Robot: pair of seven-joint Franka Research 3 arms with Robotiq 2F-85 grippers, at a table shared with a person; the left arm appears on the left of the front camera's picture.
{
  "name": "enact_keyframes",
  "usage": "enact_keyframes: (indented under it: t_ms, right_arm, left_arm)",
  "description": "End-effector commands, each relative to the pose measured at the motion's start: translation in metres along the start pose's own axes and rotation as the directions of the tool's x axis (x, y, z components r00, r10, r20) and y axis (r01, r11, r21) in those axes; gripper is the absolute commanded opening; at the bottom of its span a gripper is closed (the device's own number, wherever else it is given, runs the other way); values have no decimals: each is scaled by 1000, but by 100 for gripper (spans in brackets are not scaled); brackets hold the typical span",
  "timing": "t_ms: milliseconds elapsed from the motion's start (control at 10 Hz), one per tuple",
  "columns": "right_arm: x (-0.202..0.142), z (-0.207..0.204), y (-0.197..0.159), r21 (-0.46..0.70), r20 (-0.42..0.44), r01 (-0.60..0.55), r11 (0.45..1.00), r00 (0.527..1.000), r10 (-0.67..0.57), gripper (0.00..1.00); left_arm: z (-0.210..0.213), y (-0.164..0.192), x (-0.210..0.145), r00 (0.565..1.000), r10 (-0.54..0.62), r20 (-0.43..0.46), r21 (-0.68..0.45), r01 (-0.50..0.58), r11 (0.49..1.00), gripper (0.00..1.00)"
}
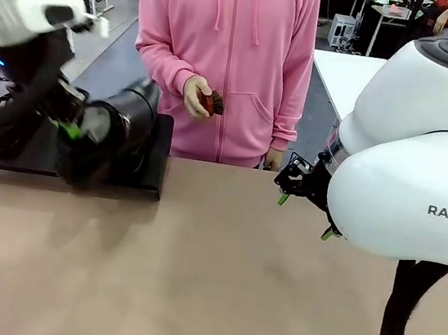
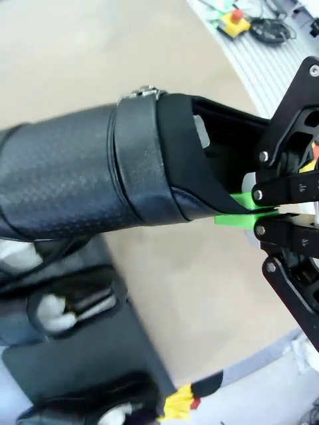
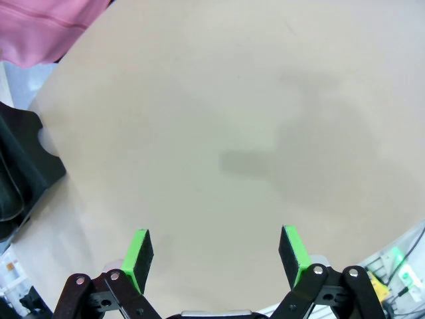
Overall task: Organize the shoes by placing them on the stand.
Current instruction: Place the Shoe from the middle of the table onto the Shoes Stand.
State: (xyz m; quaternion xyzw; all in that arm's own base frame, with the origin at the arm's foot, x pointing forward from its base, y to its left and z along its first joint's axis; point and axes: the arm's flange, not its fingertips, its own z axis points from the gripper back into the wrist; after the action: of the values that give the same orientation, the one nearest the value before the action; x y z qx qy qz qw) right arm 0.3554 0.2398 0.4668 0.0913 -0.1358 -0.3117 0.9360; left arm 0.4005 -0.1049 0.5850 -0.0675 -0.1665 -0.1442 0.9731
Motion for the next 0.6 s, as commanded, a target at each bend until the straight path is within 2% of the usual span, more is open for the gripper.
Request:
enact_keyframes:
  t_ms: [0,200,500]
  right_arm:
    - [3,-1,1,23,-14,-14,1000,1000,14,100]
    - [3,-1,1,23,-14,-14,1000,1000,14,100]
    - [3,-1,1,23,-14,-14,1000,1000,14,100]
  left_arm:
    - [10,39,11,994,42,96,22,-45,999,0]
    - [12,95,26,982,144,123,98,-156,983,0]
    - [-18,134,43,971,135,196,178,-171,969,0]
